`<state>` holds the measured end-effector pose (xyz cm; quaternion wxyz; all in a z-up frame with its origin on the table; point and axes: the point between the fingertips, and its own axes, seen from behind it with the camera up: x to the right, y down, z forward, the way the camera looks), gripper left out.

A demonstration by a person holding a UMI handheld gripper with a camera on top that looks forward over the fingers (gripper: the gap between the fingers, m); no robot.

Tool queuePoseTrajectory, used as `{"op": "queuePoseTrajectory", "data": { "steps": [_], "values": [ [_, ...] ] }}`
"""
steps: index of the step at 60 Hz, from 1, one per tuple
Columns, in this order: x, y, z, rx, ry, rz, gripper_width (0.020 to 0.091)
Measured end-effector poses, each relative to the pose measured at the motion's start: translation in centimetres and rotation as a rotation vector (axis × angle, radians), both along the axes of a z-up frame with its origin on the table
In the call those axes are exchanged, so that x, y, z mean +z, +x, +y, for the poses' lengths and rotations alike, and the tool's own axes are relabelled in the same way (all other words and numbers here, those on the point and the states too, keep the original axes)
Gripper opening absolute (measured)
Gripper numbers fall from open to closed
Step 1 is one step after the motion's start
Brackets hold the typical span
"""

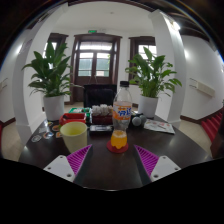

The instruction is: Pour water

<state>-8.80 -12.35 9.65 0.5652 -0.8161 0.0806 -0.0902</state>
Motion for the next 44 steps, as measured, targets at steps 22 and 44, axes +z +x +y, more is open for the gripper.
{"op": "queuePoseTrajectory", "data": {
  "steps": [22, 44],
  "values": [
    [3.8, -4.0, -7.2, 0.084, 0.072, 0.019, 0.0813],
    [5.7, -4.6, -9.1, 0.095, 0.130, 0.030, 0.0797]
  ]
}}
